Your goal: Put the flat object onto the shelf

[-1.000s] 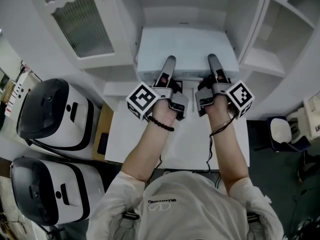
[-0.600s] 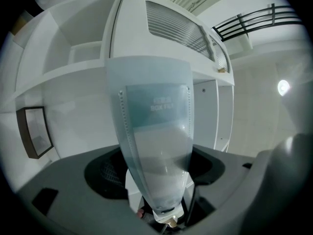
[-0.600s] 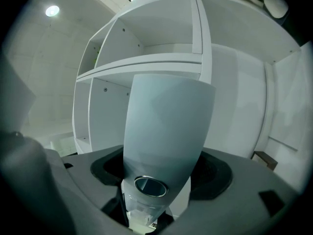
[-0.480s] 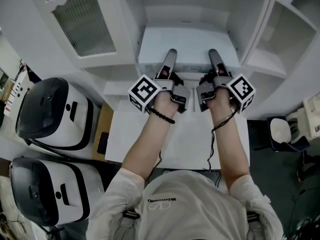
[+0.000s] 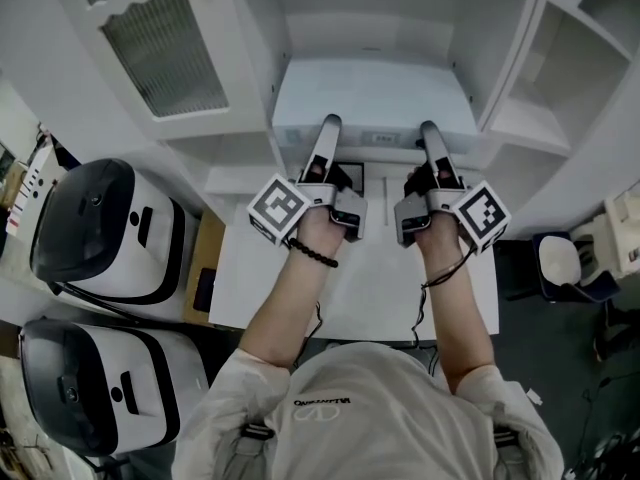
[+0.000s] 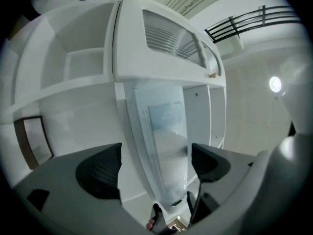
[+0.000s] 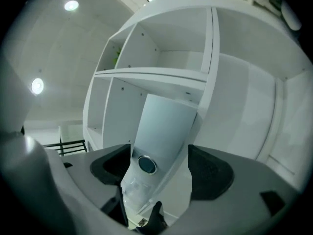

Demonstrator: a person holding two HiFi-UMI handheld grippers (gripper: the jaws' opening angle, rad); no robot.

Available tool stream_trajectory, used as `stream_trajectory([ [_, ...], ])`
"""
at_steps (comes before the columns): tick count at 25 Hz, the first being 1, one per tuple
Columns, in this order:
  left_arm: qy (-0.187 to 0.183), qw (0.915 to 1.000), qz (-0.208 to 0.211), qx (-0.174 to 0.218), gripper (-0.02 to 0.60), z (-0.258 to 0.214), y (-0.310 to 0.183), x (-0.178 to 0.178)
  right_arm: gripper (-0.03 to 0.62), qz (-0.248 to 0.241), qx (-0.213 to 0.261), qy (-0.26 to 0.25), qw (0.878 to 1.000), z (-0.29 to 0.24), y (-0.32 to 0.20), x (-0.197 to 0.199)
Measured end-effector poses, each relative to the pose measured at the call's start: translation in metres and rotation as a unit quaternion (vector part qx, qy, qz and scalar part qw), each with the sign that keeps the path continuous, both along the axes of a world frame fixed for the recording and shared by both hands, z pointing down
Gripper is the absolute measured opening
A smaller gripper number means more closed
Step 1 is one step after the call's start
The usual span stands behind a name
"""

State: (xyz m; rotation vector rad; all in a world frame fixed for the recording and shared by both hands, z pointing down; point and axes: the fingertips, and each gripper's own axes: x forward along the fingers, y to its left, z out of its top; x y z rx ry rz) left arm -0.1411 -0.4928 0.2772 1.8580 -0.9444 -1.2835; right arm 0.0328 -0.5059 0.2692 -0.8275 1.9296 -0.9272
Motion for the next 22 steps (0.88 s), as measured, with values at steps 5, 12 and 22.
stream_trajectory([
  [5, -0.129, 0.9900, -0.052, -0.023, 0.426, 0.035, 0.042, -0.013, 0.257, 0.131, 0.039, 0.114, 0.984, 0.025, 0.036, 0.032],
  [12, -0.427, 0.8836, -0.170, 0.090, 0.120, -0.010, 0.071, 0.007, 0.037, 0.209, 0.136, 0.266, 0.931, -0.002, 0.073, 0.026],
  [22, -0.504, 0.8408, -0.189, 0.058, 0.005, -0.015, 0.039, 0.021, 0.011, 0.141, 0.103, 0.314, 0.933, -0.005, 0.031, -0.012],
])
